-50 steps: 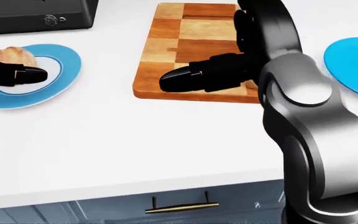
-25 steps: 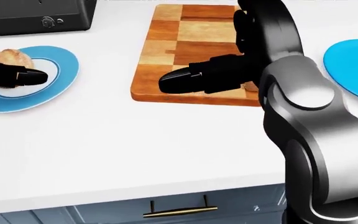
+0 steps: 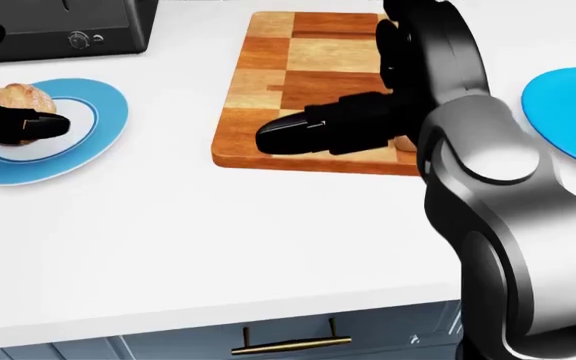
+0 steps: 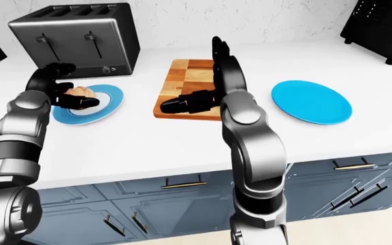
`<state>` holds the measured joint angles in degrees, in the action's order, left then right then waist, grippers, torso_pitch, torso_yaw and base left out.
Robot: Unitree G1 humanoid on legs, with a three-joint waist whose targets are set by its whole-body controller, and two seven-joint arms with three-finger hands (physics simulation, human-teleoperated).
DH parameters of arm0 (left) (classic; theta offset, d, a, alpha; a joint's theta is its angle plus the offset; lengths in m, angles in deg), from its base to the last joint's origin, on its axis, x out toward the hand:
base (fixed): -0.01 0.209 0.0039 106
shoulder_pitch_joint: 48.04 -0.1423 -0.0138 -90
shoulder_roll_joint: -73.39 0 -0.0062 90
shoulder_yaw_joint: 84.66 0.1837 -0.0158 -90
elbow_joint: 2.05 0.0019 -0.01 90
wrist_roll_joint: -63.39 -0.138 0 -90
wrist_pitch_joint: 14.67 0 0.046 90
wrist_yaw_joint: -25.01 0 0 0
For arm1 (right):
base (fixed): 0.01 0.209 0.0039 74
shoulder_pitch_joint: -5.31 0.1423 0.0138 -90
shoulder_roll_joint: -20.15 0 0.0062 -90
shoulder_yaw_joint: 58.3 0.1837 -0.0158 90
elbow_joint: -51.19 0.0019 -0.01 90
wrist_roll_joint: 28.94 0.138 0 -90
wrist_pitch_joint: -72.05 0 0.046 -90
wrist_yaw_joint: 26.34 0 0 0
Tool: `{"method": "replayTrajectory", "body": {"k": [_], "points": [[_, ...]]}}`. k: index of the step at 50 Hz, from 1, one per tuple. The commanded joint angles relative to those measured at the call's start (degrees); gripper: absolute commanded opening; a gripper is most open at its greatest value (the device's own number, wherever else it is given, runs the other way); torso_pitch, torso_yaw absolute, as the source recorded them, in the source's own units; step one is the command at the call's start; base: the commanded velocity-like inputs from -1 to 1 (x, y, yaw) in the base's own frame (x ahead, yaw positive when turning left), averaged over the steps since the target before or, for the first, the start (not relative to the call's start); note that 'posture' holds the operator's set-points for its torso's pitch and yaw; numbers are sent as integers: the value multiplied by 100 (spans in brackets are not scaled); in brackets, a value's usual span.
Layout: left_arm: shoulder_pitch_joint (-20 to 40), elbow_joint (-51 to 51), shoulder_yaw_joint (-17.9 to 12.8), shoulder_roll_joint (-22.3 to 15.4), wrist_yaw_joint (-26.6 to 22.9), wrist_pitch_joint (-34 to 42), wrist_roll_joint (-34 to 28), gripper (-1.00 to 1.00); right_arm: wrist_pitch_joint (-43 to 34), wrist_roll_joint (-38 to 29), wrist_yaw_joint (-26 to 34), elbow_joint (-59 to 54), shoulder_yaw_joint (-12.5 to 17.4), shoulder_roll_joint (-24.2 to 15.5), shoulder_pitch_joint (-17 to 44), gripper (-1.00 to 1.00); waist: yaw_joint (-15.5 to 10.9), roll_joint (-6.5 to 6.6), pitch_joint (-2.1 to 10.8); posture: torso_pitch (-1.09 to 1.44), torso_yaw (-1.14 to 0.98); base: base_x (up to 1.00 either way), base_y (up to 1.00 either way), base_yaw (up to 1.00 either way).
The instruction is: Place all breads on the cutting board.
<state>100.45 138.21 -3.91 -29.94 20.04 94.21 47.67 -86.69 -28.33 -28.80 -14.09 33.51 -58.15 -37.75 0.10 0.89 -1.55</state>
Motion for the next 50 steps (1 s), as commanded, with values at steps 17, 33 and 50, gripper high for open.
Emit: {"method": "replayTrajectory", "body": {"k": [17, 33, 50], "points": [[78, -136, 44, -91, 135, -508, -491, 31, 137, 85, -82, 219, 48, -37, 144, 100, 2, 37, 169, 0, 0, 0, 0, 0], [243, 53, 52, -83, 212, -589, -549, 10, 138, 148, -116, 239, 71, -41, 127, 100, -10, 32, 174, 0, 0, 0, 0, 0], [492, -73, 7, -109, 136, -367, -433, -100, 227, 192, -152, 177, 35, -6, 86, 100, -3, 35, 184, 0, 0, 0, 0, 0]]}}
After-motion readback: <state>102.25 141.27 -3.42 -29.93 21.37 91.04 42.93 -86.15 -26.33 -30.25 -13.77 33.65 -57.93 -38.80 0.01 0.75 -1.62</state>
